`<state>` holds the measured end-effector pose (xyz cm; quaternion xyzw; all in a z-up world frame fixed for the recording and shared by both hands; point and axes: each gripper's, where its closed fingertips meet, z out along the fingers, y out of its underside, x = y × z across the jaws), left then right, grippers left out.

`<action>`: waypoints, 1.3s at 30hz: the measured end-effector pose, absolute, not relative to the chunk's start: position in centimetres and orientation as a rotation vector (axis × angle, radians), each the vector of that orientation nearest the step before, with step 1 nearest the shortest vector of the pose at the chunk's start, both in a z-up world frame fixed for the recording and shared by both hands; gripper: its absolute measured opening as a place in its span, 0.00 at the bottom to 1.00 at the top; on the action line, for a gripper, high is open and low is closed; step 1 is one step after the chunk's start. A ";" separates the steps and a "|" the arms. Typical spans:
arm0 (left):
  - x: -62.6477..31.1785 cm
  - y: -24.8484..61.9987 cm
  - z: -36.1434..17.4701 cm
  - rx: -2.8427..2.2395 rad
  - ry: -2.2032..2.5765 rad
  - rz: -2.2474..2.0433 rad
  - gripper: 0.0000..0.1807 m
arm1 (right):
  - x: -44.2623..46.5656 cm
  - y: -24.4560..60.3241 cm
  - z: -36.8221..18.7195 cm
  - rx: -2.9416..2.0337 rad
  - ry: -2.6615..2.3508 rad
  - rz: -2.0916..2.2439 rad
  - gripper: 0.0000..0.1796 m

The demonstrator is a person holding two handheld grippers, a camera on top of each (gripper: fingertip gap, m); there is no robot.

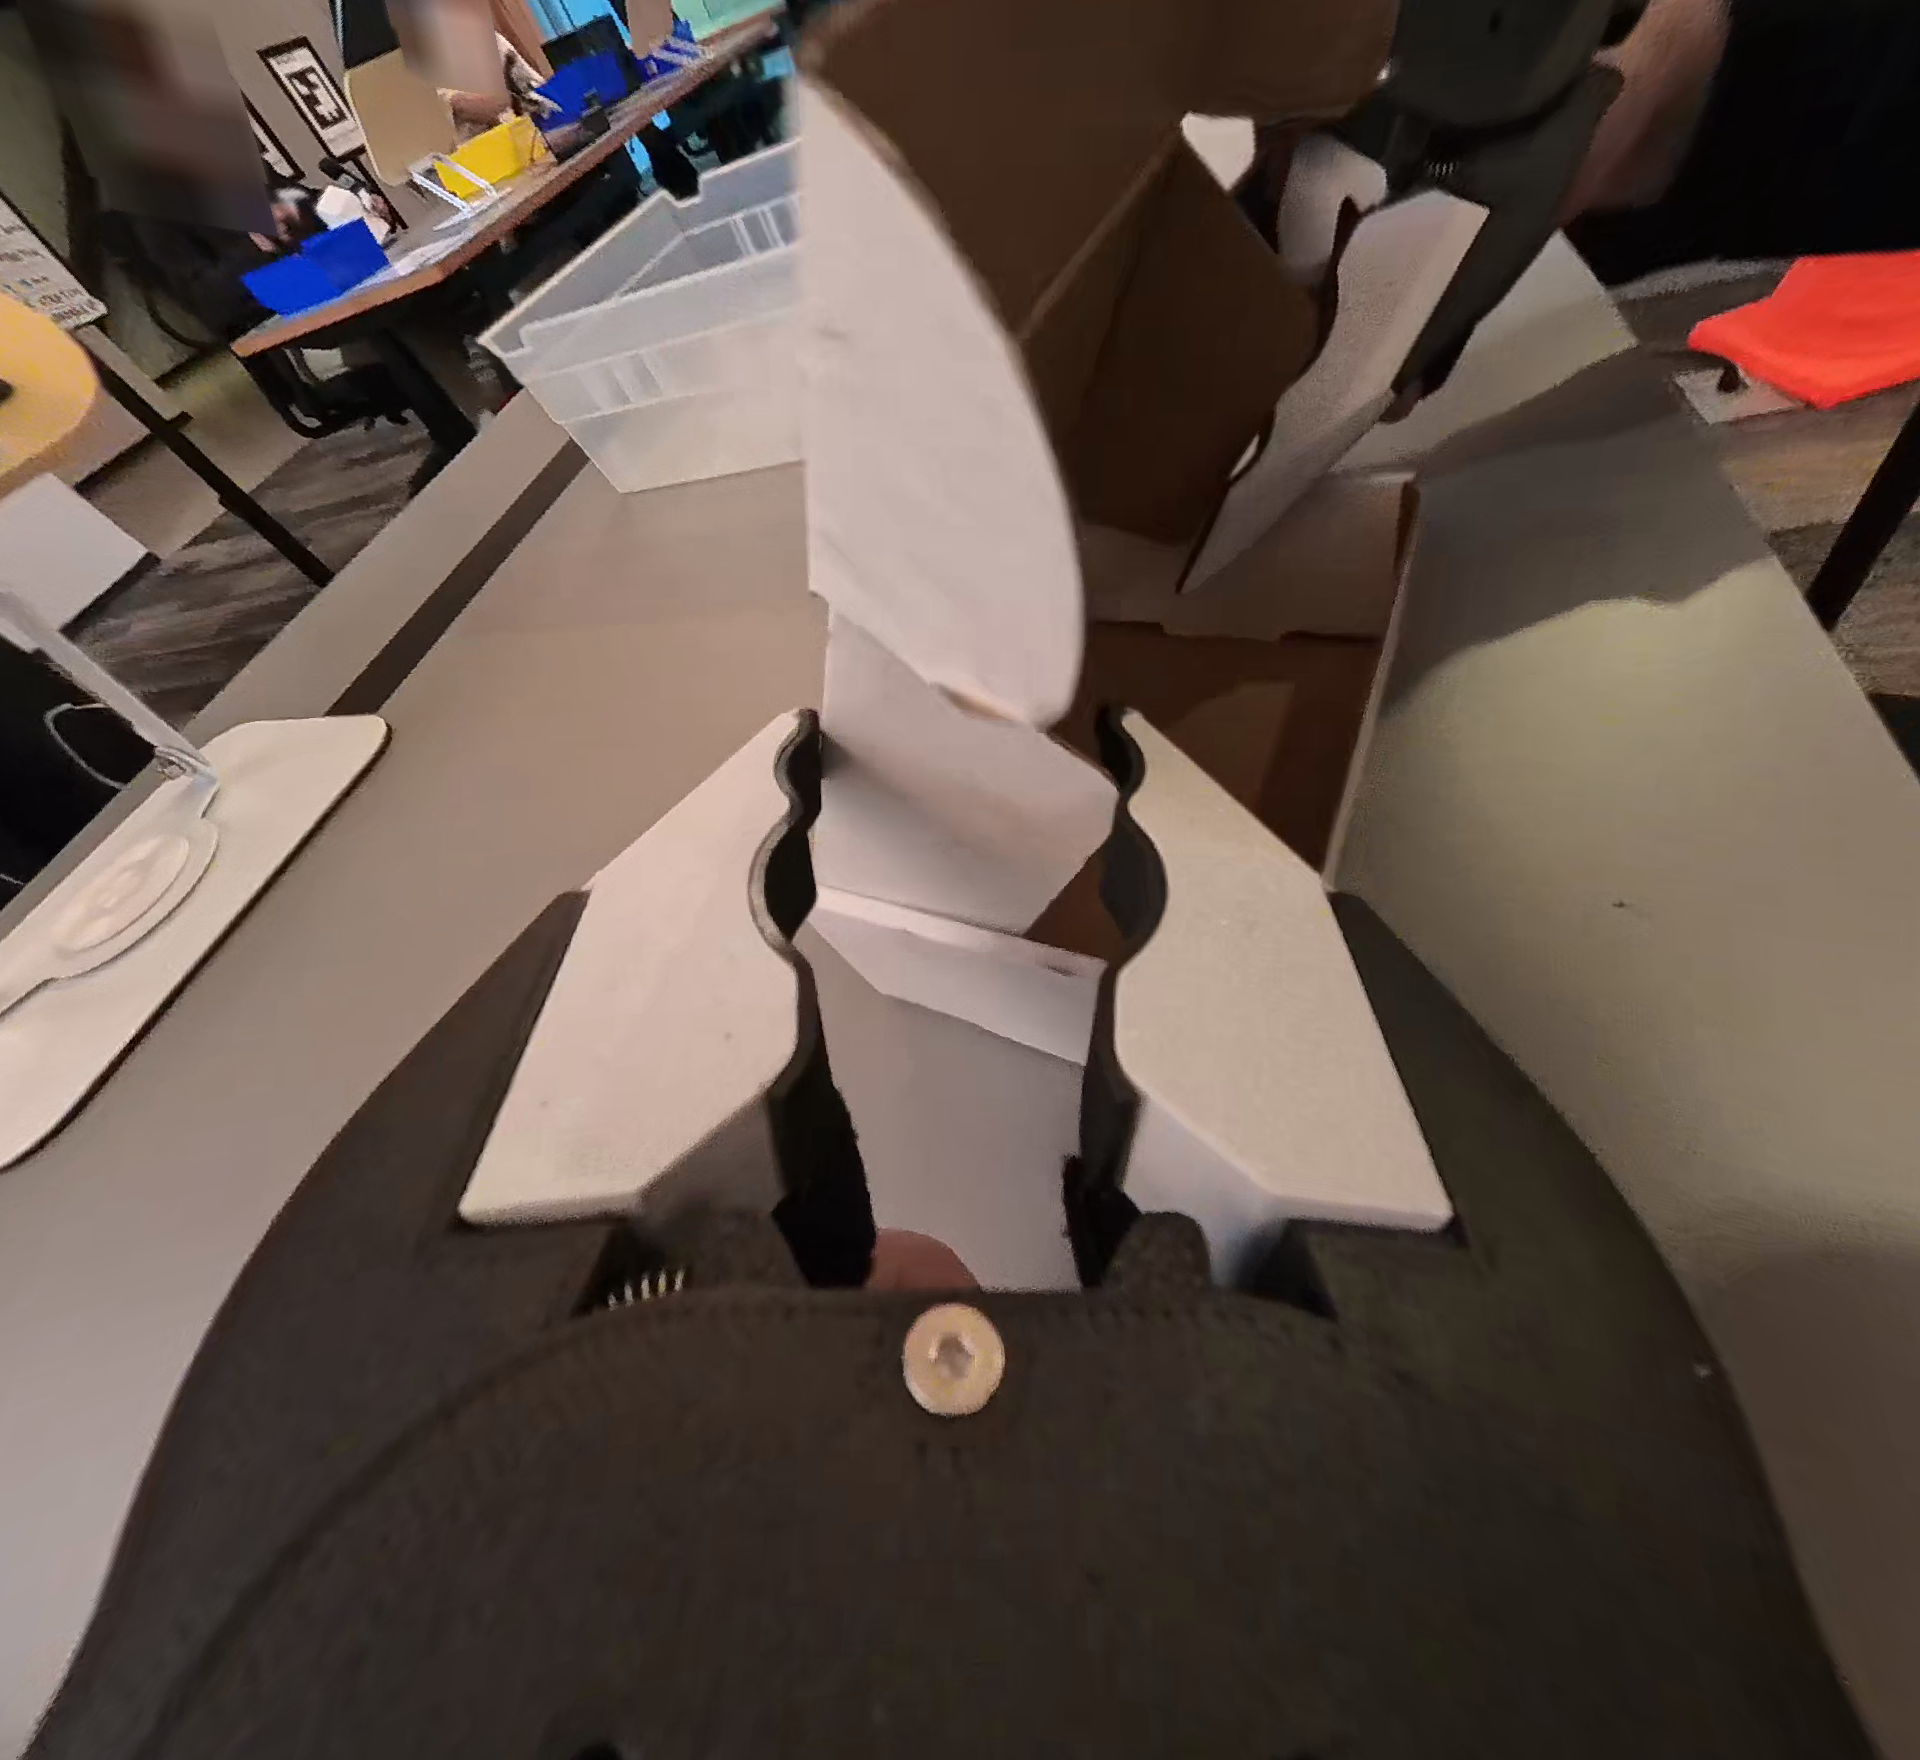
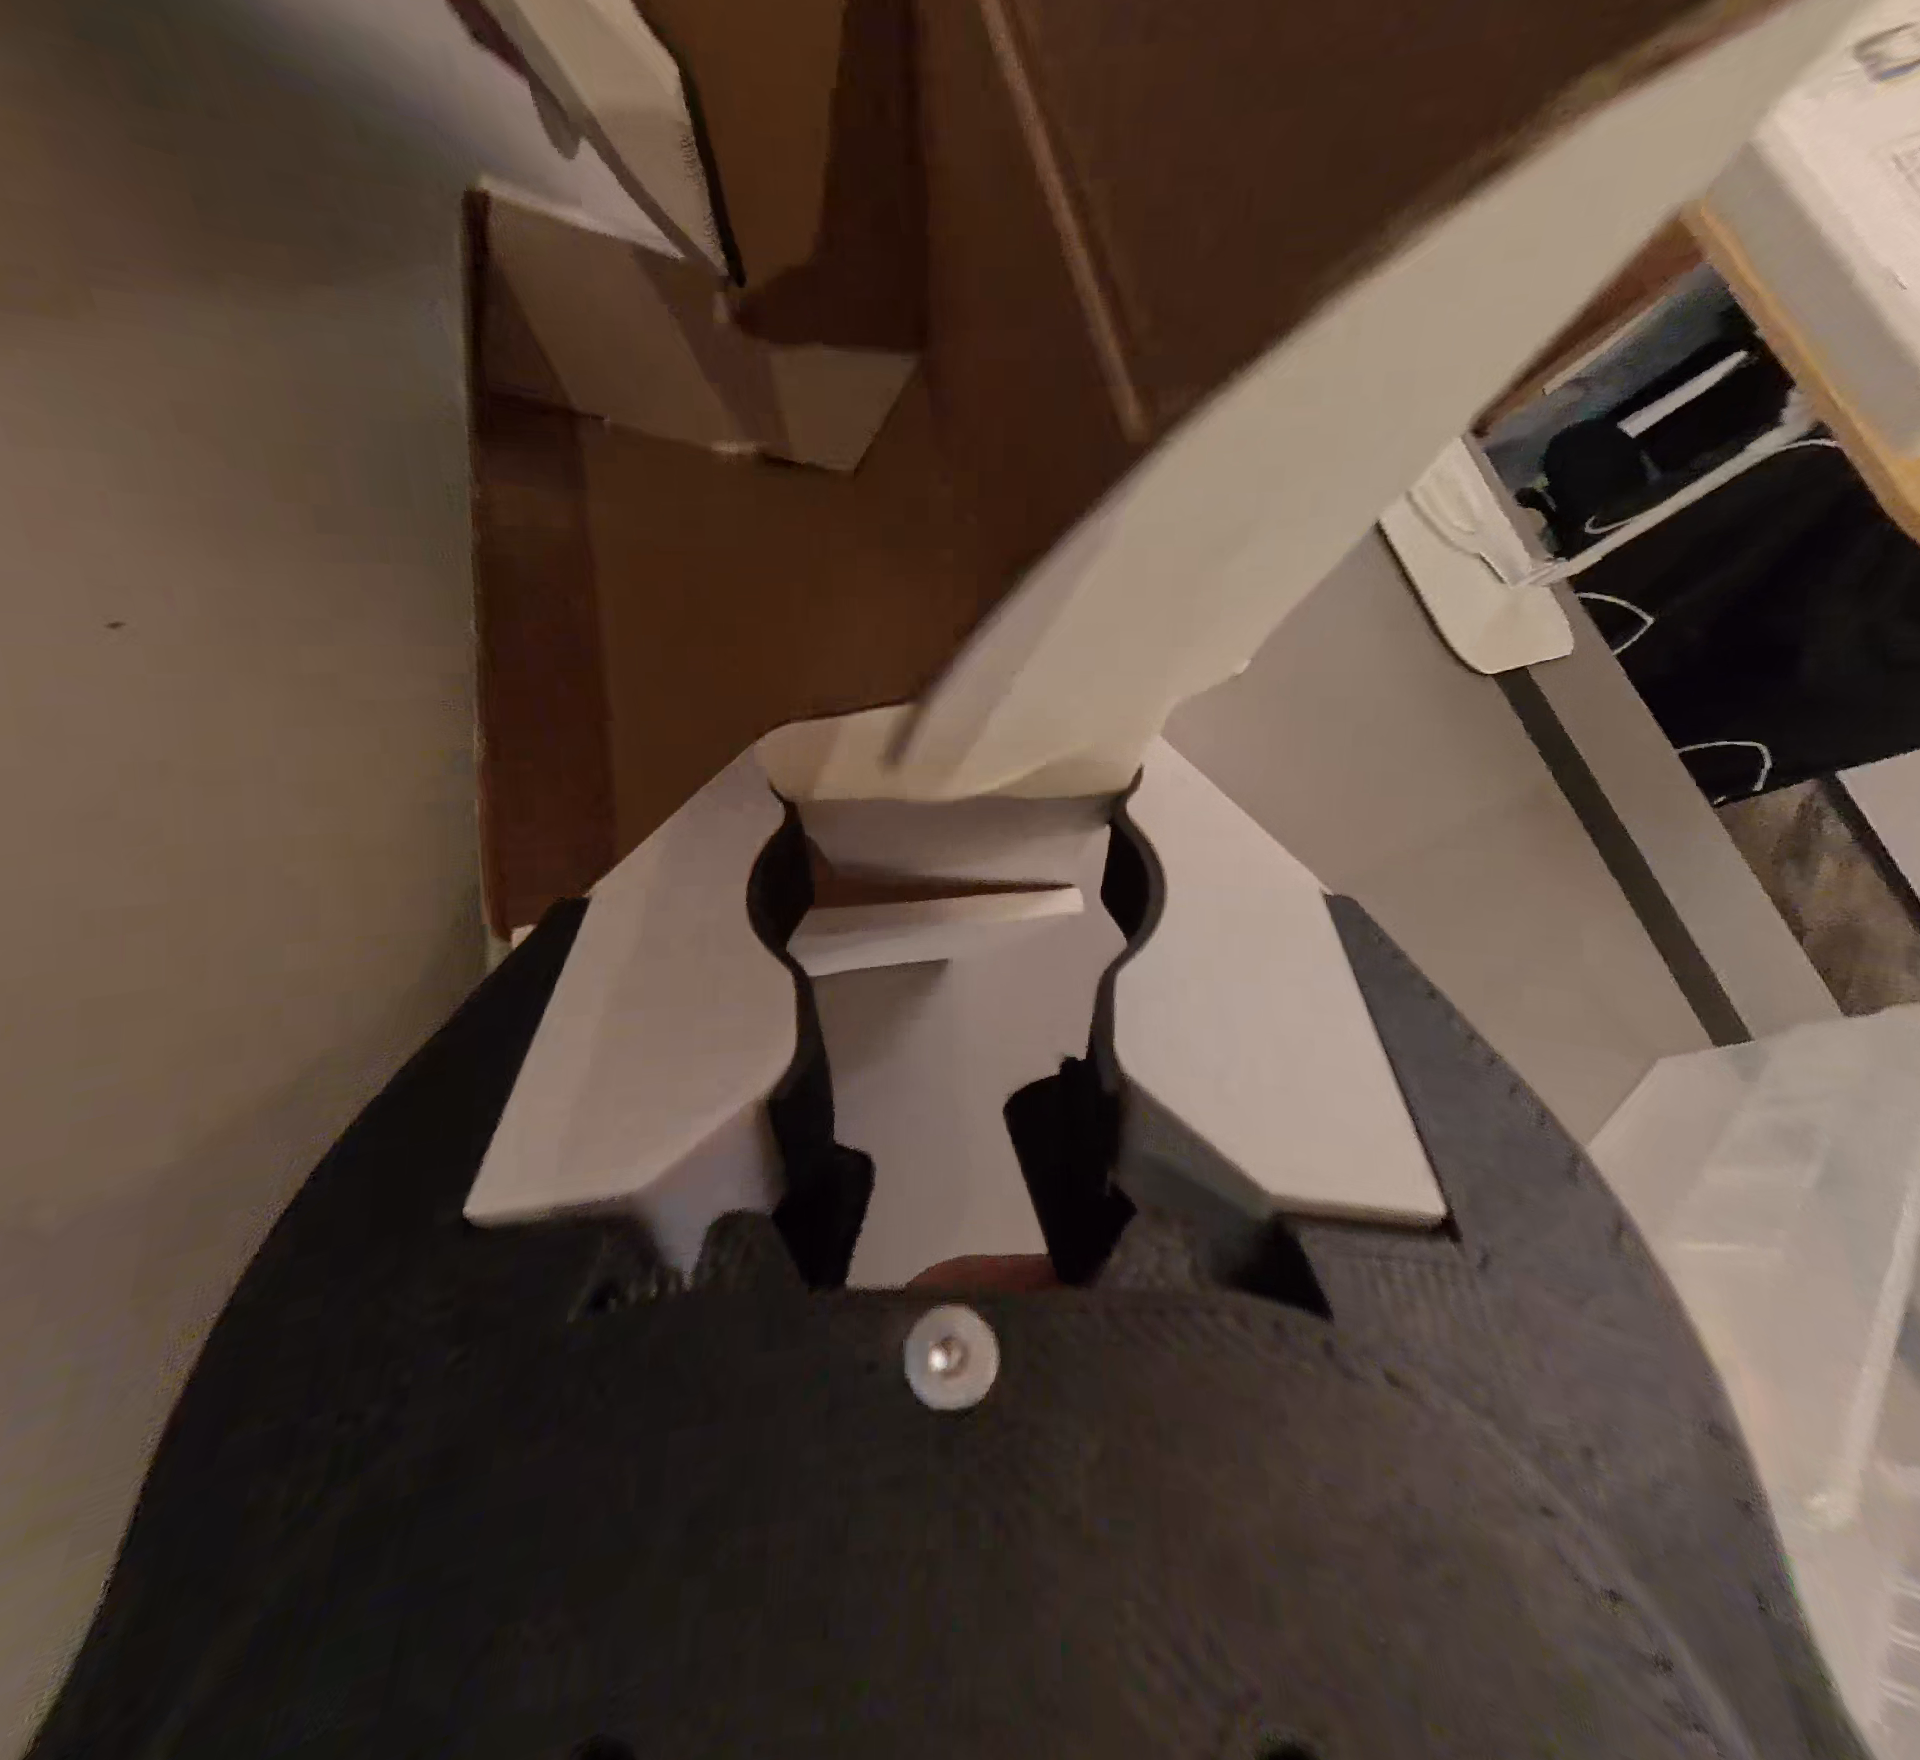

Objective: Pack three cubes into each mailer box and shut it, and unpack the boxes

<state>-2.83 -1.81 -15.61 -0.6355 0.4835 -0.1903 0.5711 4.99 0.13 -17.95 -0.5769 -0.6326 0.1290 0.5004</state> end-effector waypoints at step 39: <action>-1.9 -5.6 -21.6 -1.538 1.481 -0.168 0.51 | 7.3 -8.1 -20.2 -1.576 -1.934 0.556 0.48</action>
